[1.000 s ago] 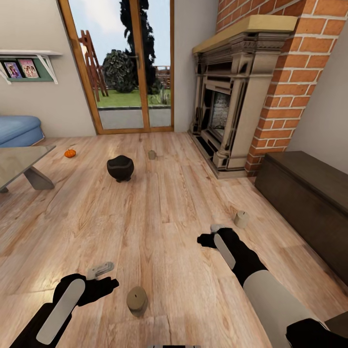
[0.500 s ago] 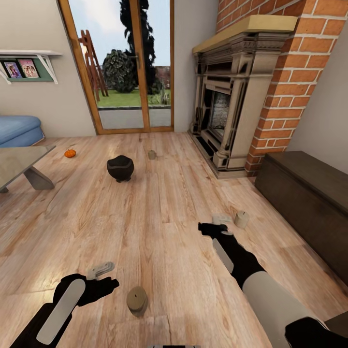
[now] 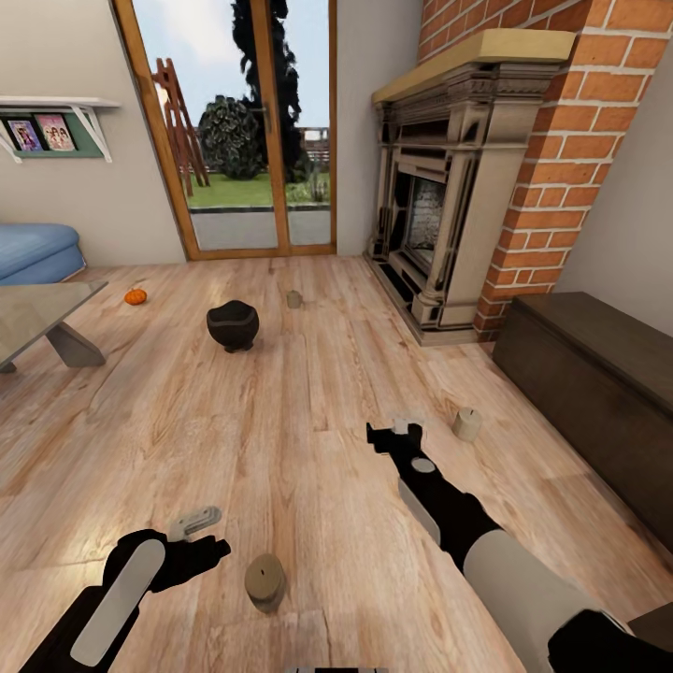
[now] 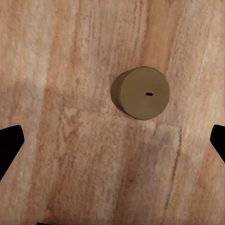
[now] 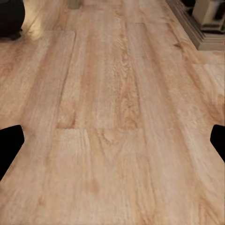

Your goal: Place each of the two pumpkins and all three candles from the living room inside a cabinet in the living room (use any cabinet), then make sure every cabinet is closed, and position the cauldron so it is next to a table in the living room.

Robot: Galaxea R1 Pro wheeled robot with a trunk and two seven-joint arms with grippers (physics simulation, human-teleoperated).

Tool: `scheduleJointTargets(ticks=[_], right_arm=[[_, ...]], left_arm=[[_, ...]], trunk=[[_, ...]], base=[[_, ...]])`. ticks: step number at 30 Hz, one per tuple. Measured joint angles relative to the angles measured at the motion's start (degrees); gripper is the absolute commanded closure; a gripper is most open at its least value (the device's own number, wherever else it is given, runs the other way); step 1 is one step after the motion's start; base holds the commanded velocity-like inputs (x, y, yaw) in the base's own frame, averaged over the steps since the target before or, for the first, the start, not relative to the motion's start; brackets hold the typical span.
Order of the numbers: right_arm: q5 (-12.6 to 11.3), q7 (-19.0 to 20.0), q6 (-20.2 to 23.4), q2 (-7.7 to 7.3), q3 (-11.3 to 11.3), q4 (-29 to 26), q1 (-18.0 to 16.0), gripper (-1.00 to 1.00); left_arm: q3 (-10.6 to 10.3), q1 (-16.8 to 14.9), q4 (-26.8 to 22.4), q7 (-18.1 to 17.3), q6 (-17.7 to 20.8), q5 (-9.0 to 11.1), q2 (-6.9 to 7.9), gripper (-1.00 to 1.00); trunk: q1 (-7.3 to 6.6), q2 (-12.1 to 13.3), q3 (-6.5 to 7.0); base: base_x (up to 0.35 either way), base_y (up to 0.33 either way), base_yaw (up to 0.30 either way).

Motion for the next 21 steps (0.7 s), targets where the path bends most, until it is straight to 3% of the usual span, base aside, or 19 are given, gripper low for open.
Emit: scheduleJointTargets(ticks=[2, 4, 9, 15, 18, 21], right_arm=[[-0.18, 0.07, 4.74, 0.06, 3.34, -6.04, 0.05, -1.0], [-0.35, 0.08, 11.2, 0.1, 5.56, -15.41, 0.29, -1.0], [-1.27, 0.01, 24.91, -0.37, 6.82, -32.85, 2.36, -1.0], [-1.83, -0.15, 44.24, -0.32, 5.7, -37.69, 2.94, -1.0], [-2.8, -0.09, 48.61, -0.28, 3.5, -39.16, 2.95, -1.0], [-3.97, -0.06, 49.74, -0.26, 2.61, -39.39, 2.97, -1.0]], left_arm=[[0.0, 0.0, 0.01, 0.0, 0.0, 0.0, 0.03, -1.0], [0.0, 0.0, 0.01, 0.0, 0.0, 0.0, 0.02, -1.0], [0.0, 0.0, 0.0, 0.0, 0.0, 0.0, -0.01, -1.0], [0.0, 0.0, 0.0, 0.0, 0.0, -0.01, -0.01, -1.0], [0.0, 0.0, 0.0, 0.0, 0.0, 0.0, -0.01, -1.0], [0.0, 0.0, 0.0, -0.01, 0.0, 0.0, -0.01, -1.0]], trunk=[[0.0, 0.0, 0.0], [-0.01, 0.0, 0.01], [0.0, 0.0, 0.0], [0.06, -0.02, -0.44], [0.13, -0.06, -1.1], [0.21, -0.1, -1.77]], base=[[0.0, 0.0, 0.0], [0.0, 0.0, 0.0], [0.0, 0.0, 0.0], [0.0, 0.0, 0.0], [0.0, 0.0, 0.0], [0.0, 0.0, 0.0]])
